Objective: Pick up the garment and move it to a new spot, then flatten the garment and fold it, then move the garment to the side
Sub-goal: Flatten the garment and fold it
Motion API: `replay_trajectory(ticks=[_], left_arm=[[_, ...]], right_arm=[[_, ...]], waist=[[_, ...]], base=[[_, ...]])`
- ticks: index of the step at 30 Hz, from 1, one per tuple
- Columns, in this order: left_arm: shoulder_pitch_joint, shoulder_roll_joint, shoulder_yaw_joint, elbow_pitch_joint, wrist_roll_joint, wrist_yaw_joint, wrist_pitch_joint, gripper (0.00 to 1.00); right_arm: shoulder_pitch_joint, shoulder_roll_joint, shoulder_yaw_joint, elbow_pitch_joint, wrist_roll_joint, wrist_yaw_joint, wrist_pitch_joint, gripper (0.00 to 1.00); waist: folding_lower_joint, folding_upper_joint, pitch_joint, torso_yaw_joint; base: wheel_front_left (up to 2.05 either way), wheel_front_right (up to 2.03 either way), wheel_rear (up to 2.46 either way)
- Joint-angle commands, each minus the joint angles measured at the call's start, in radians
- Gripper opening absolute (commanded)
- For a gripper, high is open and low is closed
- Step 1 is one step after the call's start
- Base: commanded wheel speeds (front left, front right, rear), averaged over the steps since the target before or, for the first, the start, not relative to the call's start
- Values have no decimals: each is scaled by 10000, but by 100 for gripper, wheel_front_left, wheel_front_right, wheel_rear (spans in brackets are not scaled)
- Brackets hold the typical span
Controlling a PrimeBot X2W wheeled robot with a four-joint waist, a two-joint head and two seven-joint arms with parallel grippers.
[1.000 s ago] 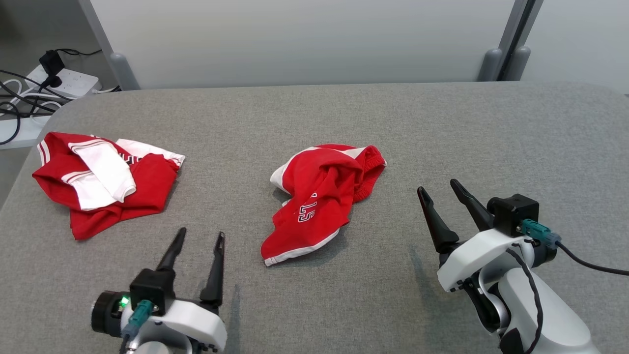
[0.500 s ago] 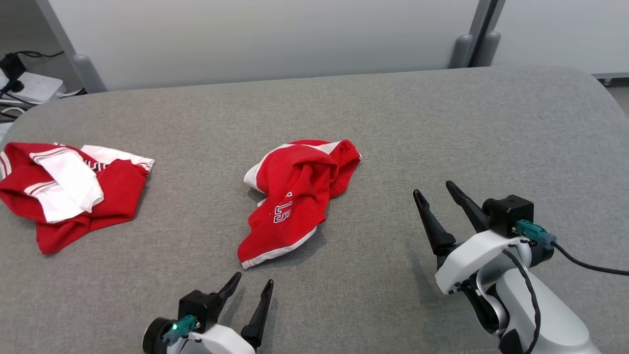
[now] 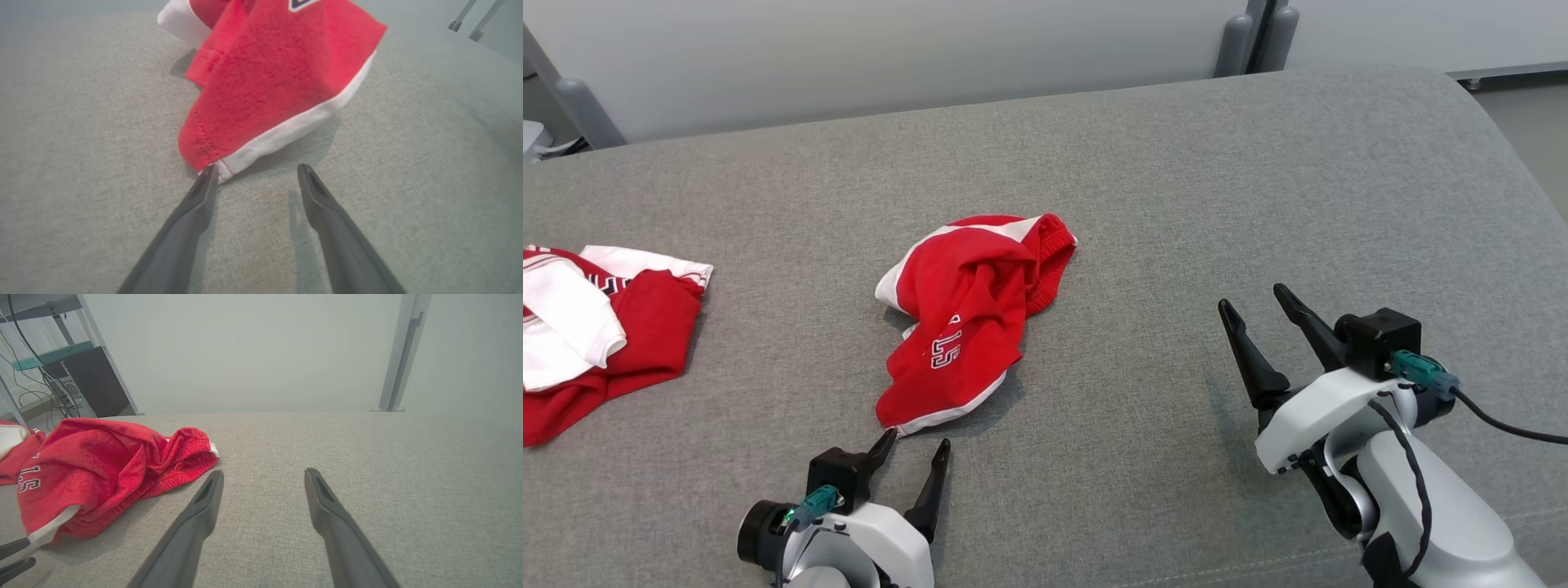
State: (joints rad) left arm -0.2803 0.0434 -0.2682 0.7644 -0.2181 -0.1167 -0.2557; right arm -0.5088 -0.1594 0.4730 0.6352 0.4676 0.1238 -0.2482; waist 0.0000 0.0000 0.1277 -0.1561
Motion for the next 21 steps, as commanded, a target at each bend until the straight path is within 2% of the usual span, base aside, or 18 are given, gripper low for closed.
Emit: replay_trajectory(ticks=[1,8,17,18,19,21], left_arm=[[-462,69,315,-146,122,148,-61,100],[-567,79,436,-669,995,879,-61,100],[-685,164,451,-348,1508,978,-61,100],[-740,182,451,-267,1551,997,-61,83],[-800,194,463,-210,1570,998,-61,50],[-906,230,497,-122,1596,998,-61,18]], right_arm=[[-286,39,142,-202,141,69,-136,100],[-343,102,102,-222,144,69,-136,100],[-421,115,68,-237,110,69,-136,100],[-433,115,55,-246,105,69,-136,100],[-440,118,44,-258,93,69,-136,100],[-448,119,9,-277,80,69,-136,100]], waist=[[0,0,26,-22],[0,0,142,-115],[0,0,337,-327],[0,0,358,-347],[0,0,373,-366],[0,0,399,-398]], base=[[0,0,0],[0,0,0],[0,0,0],[0,0,0],[0,0,0],[0,0,0]])
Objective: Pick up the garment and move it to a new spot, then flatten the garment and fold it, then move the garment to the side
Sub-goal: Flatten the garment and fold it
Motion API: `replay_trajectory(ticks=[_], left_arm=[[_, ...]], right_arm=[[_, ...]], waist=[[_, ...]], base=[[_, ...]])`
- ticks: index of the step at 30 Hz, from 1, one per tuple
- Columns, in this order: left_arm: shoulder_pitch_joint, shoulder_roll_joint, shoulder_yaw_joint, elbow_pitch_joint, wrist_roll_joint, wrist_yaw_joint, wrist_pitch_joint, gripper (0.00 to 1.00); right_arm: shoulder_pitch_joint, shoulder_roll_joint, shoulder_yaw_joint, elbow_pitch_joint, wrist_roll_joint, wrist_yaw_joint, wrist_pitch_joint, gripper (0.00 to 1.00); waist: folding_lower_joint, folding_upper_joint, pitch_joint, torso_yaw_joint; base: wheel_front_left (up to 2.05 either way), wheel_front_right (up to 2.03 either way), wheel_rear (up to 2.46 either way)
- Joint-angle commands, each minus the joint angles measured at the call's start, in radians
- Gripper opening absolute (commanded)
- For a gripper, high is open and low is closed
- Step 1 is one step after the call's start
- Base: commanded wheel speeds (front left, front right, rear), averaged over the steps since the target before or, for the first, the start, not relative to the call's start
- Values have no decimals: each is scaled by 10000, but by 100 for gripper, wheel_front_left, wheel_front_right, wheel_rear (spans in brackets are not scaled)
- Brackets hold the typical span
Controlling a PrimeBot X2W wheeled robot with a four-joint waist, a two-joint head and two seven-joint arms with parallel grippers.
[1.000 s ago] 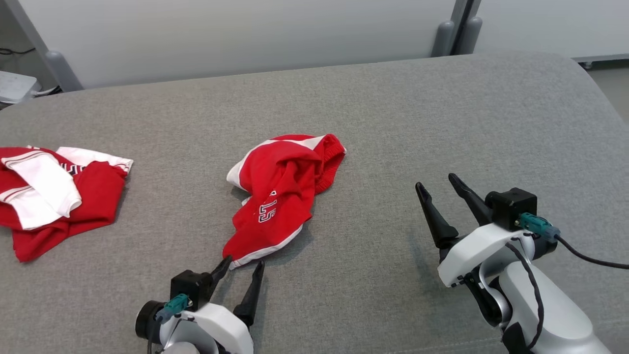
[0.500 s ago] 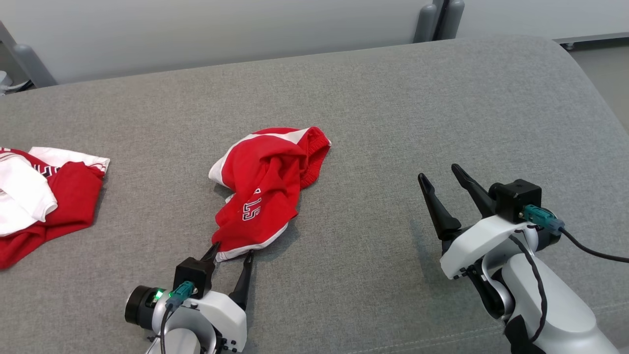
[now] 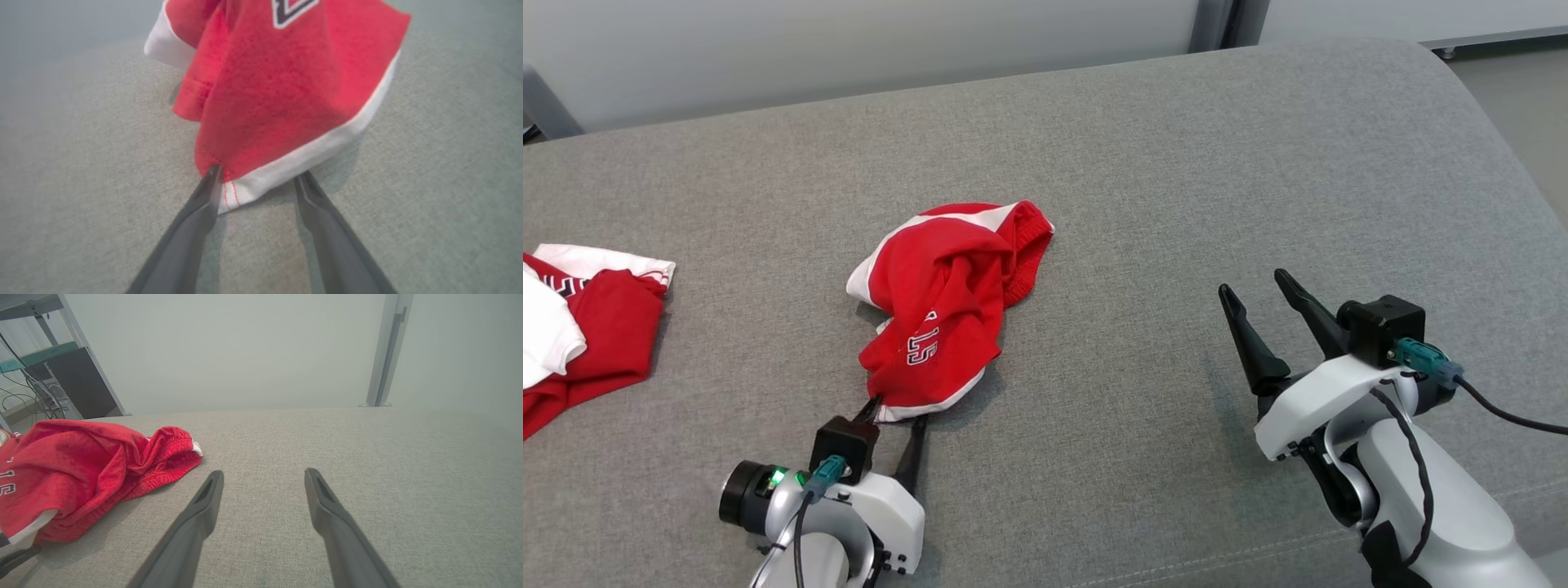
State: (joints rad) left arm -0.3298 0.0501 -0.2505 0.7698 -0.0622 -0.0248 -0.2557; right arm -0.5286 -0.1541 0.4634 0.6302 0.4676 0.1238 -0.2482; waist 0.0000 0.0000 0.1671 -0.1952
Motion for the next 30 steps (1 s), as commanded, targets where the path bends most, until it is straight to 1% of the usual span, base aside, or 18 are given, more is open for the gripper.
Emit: replay_trajectory(ticks=[1,3,6,8,9,13,14,15,22,26,30], left_arm=[[-455,175,353,-162,31,81,-61,0],[-516,218,393,-128,45,70,-61,0],[-583,402,389,-279,177,22,-61,0],[-577,576,364,-519,262,-46,-61,0],[-600,689,384,-789,280,-81,-61,0],[-661,872,408,-1424,304,-172,-61,0],[-677,891,425,-1558,293,-182,-61,0],[-677,891,425,-1558,293,-182,-61,0],[-891,866,739,-2143,103,-103,-61,0],[-970,868,1007,-2295,11,10,-61,0],[-973,886,1083,-2242,35,-30,-61,0]], right_arm=[[-256,67,86,-237,74,69,-136,100],[-262,78,40,-255,61,69,-136,100],[-189,104,-96,-287,57,69,-136,100],[-104,168,-52,-265,142,69,-136,100],[-42,257,86,-220,261,69,-136,100],[6,399,668,-76,695,69,-136,100],[6,428,825,-28,836,69,-136,100],[6,428,825,-28,836,69,-136,100],[-121,517,2149,501,1797,69,-136,100],[-290,468,2780,717,2369,69,-136,100],[-502,440,3202,893,2875,69,-136,100]], waist=[[0,0,14,-17],[0,0,34,-14],[0,0,5,220],[0,0,-68,513],[0,0,-134,774],[0,0,-242,1438],[0,0,-255,1621],[0,0,-255,1621],[0,0,-242,2822],[0,0,-117,3236],[0,0,80,3432]], base=[[0,0,0],[0,0,0],[0,0,0],[0,0,0],[0,0,0],[0,0,0],[0,0,0],[0,0,0],[0,0,0],[0,0,0],[0,0,0]])
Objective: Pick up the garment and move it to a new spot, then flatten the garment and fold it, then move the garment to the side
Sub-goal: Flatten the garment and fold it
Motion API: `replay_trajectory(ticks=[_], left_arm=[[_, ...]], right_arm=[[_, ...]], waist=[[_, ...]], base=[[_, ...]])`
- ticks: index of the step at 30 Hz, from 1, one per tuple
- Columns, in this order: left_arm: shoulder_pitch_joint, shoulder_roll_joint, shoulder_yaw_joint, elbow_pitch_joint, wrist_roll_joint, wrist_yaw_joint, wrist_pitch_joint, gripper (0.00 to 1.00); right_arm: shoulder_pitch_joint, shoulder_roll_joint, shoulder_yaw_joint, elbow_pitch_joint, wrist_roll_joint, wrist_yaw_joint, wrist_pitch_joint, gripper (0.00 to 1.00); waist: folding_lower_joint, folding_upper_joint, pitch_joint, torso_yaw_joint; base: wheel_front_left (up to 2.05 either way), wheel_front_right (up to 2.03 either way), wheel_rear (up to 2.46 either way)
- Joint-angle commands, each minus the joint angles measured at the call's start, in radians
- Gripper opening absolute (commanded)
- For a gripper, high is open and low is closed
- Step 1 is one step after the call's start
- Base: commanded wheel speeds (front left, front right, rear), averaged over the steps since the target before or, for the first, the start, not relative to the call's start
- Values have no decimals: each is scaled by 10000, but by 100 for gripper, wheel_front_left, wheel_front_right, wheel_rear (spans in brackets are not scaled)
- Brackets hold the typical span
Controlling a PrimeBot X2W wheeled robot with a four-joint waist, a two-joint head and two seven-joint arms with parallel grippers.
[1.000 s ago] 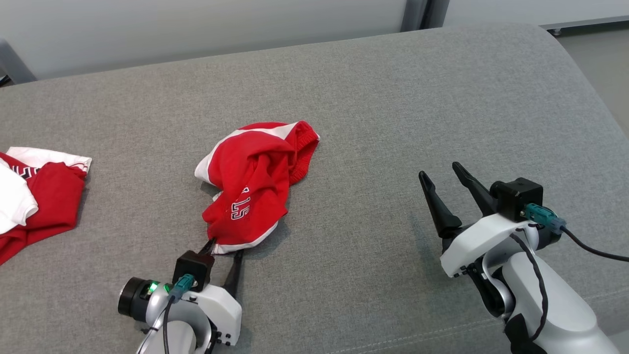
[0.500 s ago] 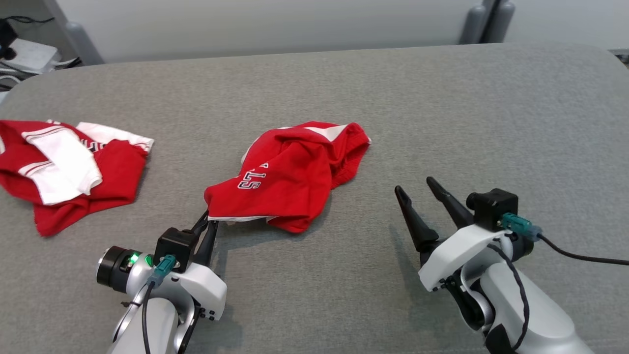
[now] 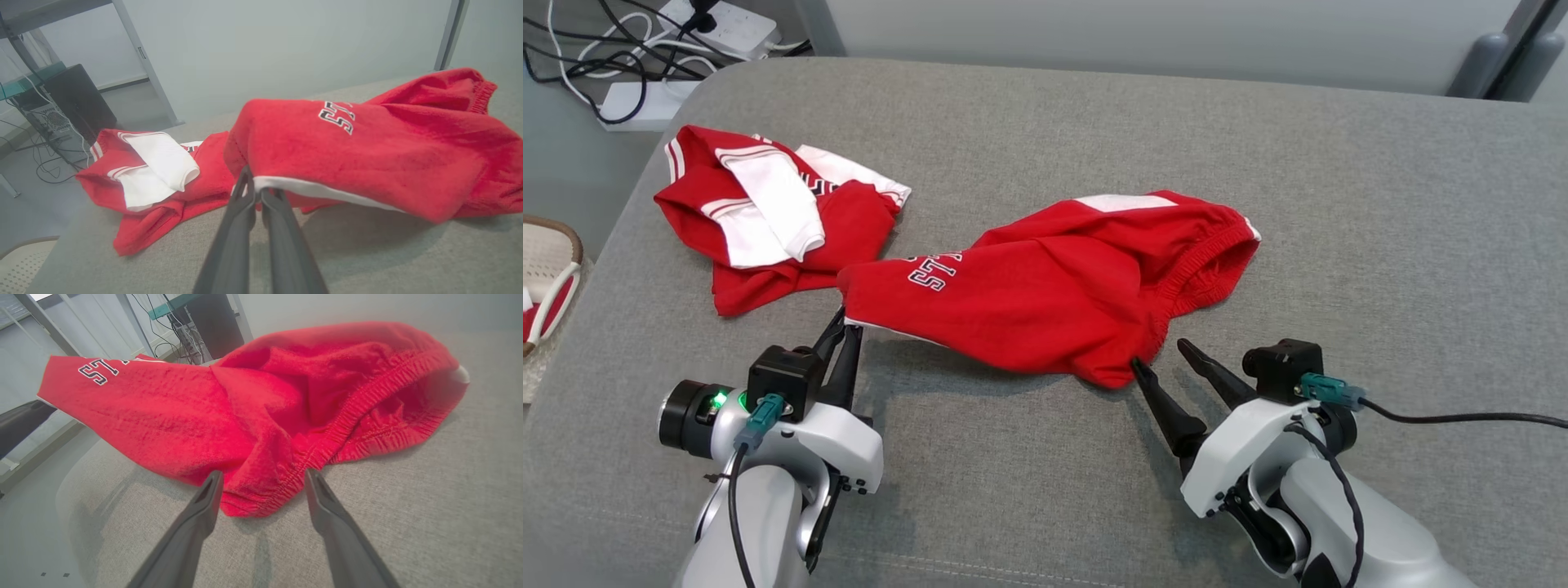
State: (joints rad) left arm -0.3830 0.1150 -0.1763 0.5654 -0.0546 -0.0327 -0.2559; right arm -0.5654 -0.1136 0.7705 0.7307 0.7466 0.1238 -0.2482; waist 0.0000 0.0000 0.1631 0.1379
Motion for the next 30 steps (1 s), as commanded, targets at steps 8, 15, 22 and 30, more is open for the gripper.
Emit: replay_trajectory(ticks=[8,15,22,30], left_arm=[[-533,-78,295,-153,-3,3,-59,0],[-640,-306,137,-259,48,-82,-59,0],[-605,-382,127,-300,17,-158,-59,0],[-179,79,506,-382,-10,-340,-59,0]], right_arm=[[-673,54,896,672,722,69,-136,100],[-1011,233,1112,972,1377,69,-136,98],[-1238,86,862,787,1858,69,-136,0],[-824,-968,-1175,-749,1438,69,-136,0]], waist=[[0,0,574,472],[0,0,723,887],[0,0,682,975],[0,0,-63,69]], base=[[0,0,0],[0,0,0],[0,0,0],[0,0,0]])
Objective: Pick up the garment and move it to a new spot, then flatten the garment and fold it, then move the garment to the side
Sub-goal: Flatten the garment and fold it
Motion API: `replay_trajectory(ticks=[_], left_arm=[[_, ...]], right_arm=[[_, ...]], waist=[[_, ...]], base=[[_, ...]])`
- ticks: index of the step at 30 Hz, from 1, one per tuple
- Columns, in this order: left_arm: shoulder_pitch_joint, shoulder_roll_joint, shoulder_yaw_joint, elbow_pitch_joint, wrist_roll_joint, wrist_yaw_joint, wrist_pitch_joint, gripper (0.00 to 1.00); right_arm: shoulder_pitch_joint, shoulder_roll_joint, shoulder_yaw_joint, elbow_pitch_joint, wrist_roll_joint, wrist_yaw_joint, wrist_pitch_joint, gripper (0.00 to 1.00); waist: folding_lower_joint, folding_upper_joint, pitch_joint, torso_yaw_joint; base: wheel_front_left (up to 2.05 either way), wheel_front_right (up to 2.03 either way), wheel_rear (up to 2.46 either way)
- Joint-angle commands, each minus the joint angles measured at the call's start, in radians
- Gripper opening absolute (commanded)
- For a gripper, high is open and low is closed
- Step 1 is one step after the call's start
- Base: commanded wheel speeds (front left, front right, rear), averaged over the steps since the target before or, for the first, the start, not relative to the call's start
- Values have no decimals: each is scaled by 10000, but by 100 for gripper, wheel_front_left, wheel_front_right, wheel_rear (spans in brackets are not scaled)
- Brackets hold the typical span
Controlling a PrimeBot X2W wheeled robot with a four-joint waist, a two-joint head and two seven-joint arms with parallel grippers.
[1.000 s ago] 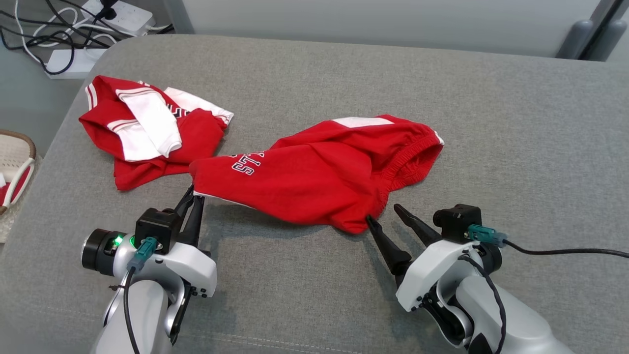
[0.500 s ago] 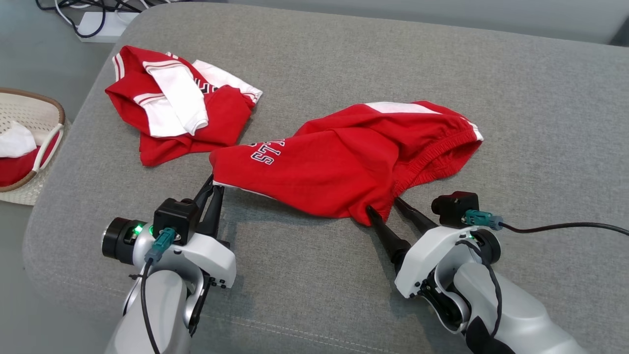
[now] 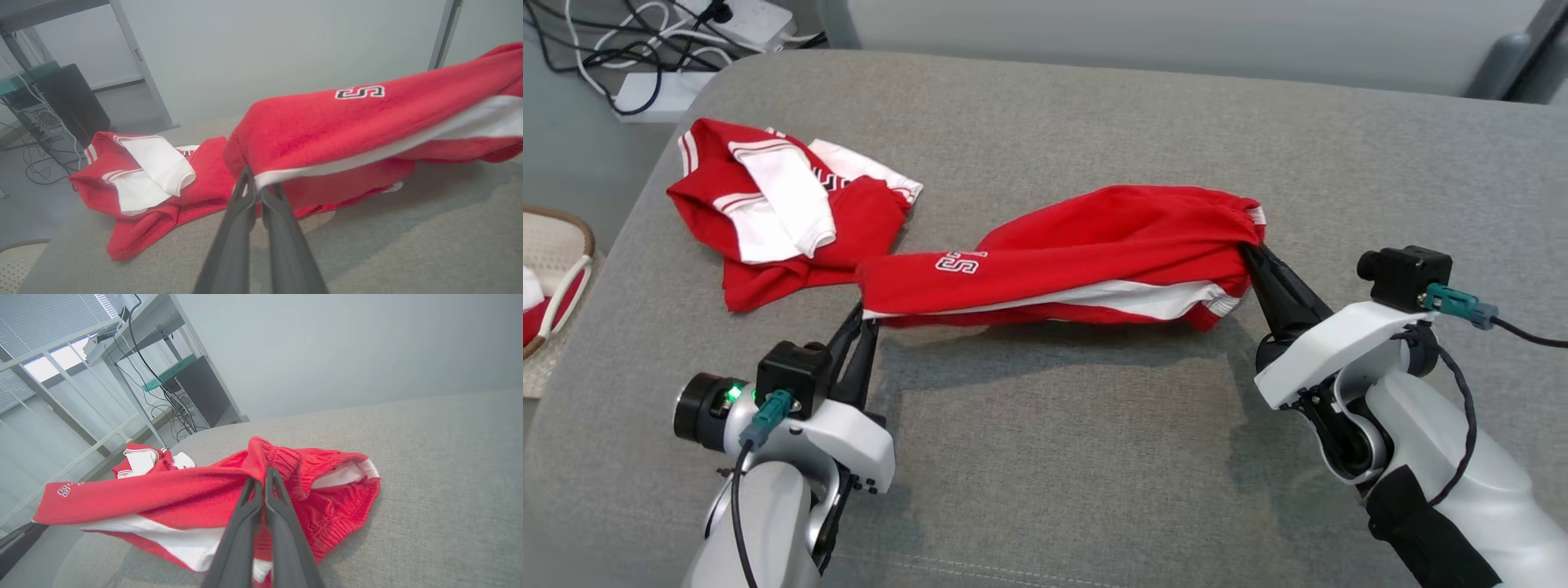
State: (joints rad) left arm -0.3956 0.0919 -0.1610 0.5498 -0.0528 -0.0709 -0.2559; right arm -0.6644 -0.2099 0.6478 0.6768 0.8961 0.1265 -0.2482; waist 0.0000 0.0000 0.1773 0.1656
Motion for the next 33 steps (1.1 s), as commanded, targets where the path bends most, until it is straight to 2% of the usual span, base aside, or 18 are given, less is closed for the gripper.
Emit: replay_trajectory(ticks=[1,5,9,15,19,24,31,32,33], left_arm=[[-3,353,295,-138,-3,-24,-59,0],[93,465,-3,258,9,-274,-59,0],[41,516,-530,925,-60,-477,153,0],[-108,621,-1471,945,-816,-588,1703,0],[-458,998,-2466,772,-1616,-594,2698,0],[-1336,1235,-3129,940,-1870,-596,2781,0],[-2799,901,-3558,2341,-1600,-508,2534,0],[-2965,820,-3557,2582,-1587,-448,2442,29],[-3110,740,-3549,2807,-1585,-391,2314,83]], right_arm=[[227,-66,-64,-310,-96,42,-136,0],[469,-218,-378,-717,-152,42,-136,0],[758,-356,-231,-1007,-9,42,-136,0],[890,-713,139,-1180,360,42,-120,0],[560,-727,454,-512,531,42,129,0],[-207,-364,967,548,614,42,375,0],[-1608,-81,1355,2141,656,42,346,0],[-1783,-48,1383,2383,679,42,339,0],[-1930,3,1372,2605,753,42,326,0]], waist=[[0,0,-300,-322],[0,0,-657,-728],[0,0,-996,-1022],[0,0,-1150,-1326],[0,0,-916,-1397],[0,0,-320,-1325],[0,0,715,-1035],[0,0,831,-998],[0,0,928,-970]], base=[[0,0,0],[0,0,0],[0,0,0],[0,0,0],[0,0,0],[0,0,0],[0,0,0],[0,0,0],[0,0,0]])
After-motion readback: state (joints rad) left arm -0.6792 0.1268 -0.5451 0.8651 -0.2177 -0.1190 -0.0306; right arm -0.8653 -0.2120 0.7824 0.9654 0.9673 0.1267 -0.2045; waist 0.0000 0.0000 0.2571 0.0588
